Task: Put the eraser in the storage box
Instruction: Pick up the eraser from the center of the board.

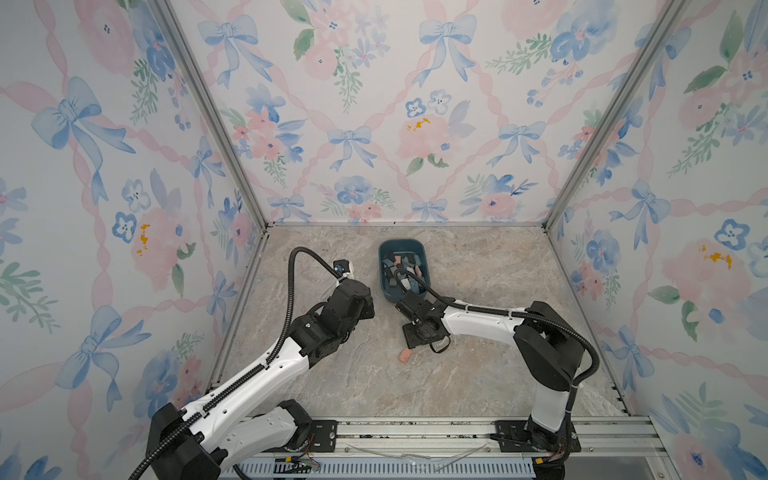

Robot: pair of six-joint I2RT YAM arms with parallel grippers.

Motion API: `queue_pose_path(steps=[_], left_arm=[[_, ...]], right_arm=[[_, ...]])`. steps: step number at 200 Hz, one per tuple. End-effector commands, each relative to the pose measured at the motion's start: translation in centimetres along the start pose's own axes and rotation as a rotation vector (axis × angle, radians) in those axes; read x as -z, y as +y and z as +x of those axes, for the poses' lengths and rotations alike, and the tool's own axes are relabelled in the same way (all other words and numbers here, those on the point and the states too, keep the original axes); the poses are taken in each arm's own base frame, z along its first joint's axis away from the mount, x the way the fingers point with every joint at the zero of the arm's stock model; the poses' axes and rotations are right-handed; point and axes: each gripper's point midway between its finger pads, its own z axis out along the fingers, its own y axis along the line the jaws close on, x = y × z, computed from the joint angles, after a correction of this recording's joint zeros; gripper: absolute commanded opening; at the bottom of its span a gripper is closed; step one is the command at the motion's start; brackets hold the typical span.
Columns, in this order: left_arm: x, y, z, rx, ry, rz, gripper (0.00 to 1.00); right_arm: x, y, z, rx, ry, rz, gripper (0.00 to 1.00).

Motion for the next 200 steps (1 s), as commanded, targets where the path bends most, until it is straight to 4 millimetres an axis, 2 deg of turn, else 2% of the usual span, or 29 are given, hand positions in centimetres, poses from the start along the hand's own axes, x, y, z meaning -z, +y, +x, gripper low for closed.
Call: queue_pose_path(steps=[1, 127, 200], left_arm=[[0.1, 0.6, -0.1, 0.016, -0.014, -0.011, 0.49], [-0.4, 0.9, 0.2, 0.013, -0.002, -0.025, 0.49], [-0.5, 0.8, 0.2, 0.008, 0.003, -0.025, 0.48]], right_arm=[[-0.4, -0.6, -0.3, -0.037, 0.008, 0.036, 0.63], [-0.8, -1.5, 0.6, -0.062, 0.04, 0.058, 0.45], [0.6, -1.5, -0.7, -0.064, 0.002, 0.05, 0.44]])
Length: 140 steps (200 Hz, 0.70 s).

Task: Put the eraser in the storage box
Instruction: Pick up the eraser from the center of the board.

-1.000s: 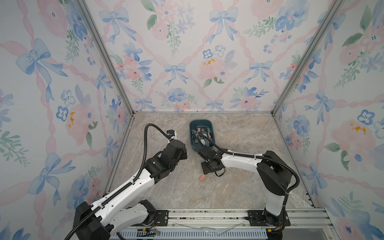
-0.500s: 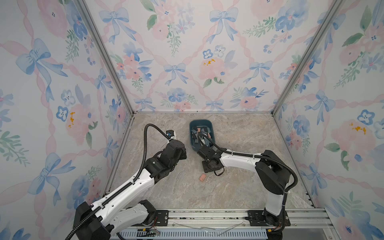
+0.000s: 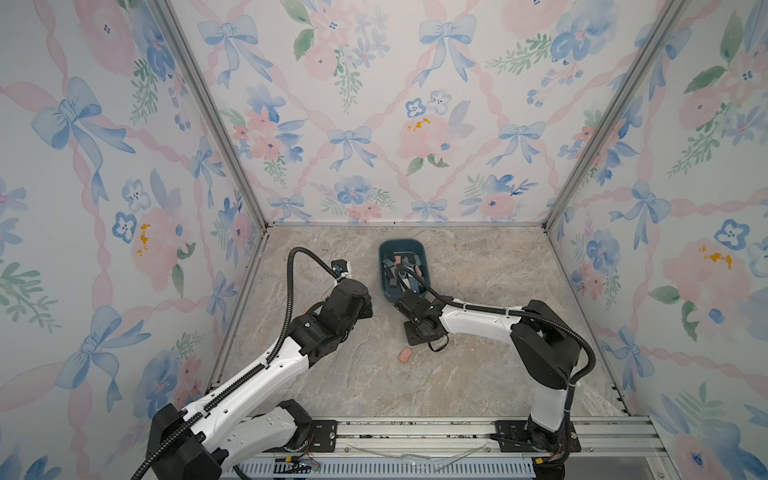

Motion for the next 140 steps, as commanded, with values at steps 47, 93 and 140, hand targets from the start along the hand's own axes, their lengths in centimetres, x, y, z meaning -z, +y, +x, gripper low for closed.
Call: queue_pose_path(steps=[47, 93, 140], left_arm=[[-0.4, 0.3, 0.2, 0.002, 0.002, -0.011, 0.49], [-0.5, 0.6, 0.4, 0.0, 0.004, -0.022, 0.49], [-0.6, 1.0, 0.5, 0.002, 0.003, -0.034, 0.49]], right_arm=[[2.9, -1.3, -1.8, -0.003, -0.033, 0.01, 0.44], [6.0, -1.3, -5.2, 0.009, -0.111, -0.024, 0.45], [8.2, -1.3, -11.4, 0.01, -0.22, -0.059, 0.45]])
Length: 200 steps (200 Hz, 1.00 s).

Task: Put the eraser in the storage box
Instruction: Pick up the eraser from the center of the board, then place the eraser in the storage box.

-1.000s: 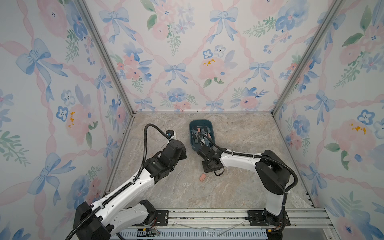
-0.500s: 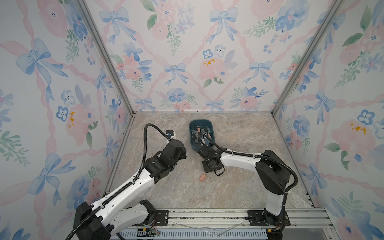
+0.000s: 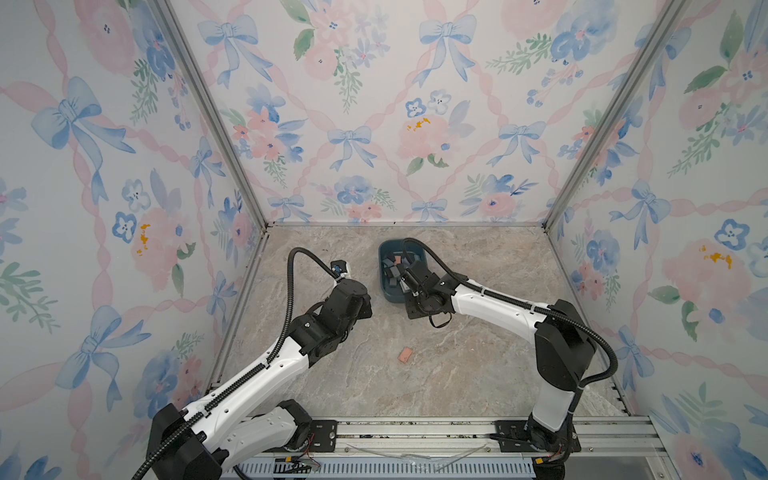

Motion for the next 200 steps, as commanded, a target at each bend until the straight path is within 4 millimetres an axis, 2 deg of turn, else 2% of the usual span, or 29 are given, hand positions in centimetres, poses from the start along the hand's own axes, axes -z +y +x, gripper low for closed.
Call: queue_pose_path(steps=[1, 44, 81, 138, 168, 200], left_arm=[[-0.4, 0.6, 0.3, 0.003, 0.0, -0.022, 0.49], [-0.3, 0.9, -0.1, 0.002, -0.014, -0.036, 0.49], [-0.6, 0.9, -0.3, -0.005, -0.014, -0.044, 0.49], [-1.1, 0.5, -0.1, -0.009, 0.003, -0.036, 0.49], [-1.3, 0.3, -0.2, -0.017, 0.004, -0.038, 0.49], [-1.5, 0.1, -0.3, -0.03, 0.009, -0.038, 0.49]], right_arm=[[0.7, -0.7, -3.1, 0.02, -0.044, 0.01, 0.45], [-0.4, -0.6, -9.1, 0.019, -0.124, 0.0, 0.45], [-3.4, -1.1, -12.7, -0.011, -0.138, -0.005, 0.45], [-9.2, -2.3, -16.3, -0.06, -0.13, -0.009, 0.44], [-11.0, -2.5, -18.1, -0.094, -0.153, -0.019, 0.45], [-12.9, -2.9, -18.7, -0.138, -0.155, -0.04, 0.45]])
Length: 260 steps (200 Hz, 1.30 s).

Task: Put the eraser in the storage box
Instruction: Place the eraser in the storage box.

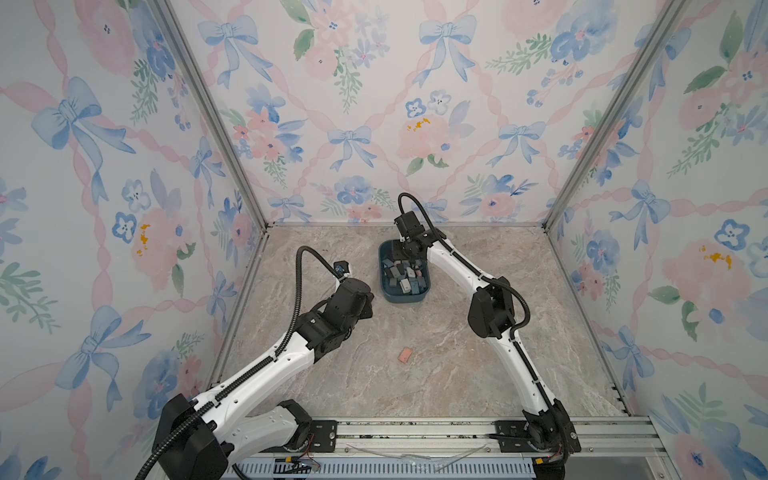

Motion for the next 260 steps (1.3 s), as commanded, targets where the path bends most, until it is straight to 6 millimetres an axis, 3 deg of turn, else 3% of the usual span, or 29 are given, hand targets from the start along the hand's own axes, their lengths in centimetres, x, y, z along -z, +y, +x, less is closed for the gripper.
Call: queue_pose_path(steps=[1, 109, 168, 201, 260], left_arm=[[0.0, -0.4, -1.2, -0.003, -0.024, 0.006, 0.49], [0.4, -0.4, -1.3, 0.011, -0.027, 0.02, 0.48], [1.3, 0.2, -1.3, 0.035, -0.049, 0.026, 0.48], [1.7, 0.4, -1.2, 0.044, -0.053, 0.037, 0.48], [2.1, -0.5, 0.2, 0.022, -0.009, 0.108, 0.48]], right_arm=[[-0.7, -0.7, 0.5, -0.037, 0.033, -0.003, 0.45], [-2.6, -1.7, 0.5, -0.081, 0.022, -0.012, 0.49], [-2.0, -1.6, 0.0, -0.09, 0.012, -0.023, 0.57], [-0.4, -1.2, -0.7, -0.08, 0.007, -0.033, 0.57], [6.3, 0.2, -3.1, -0.028, -0.088, -0.063, 0.57]])
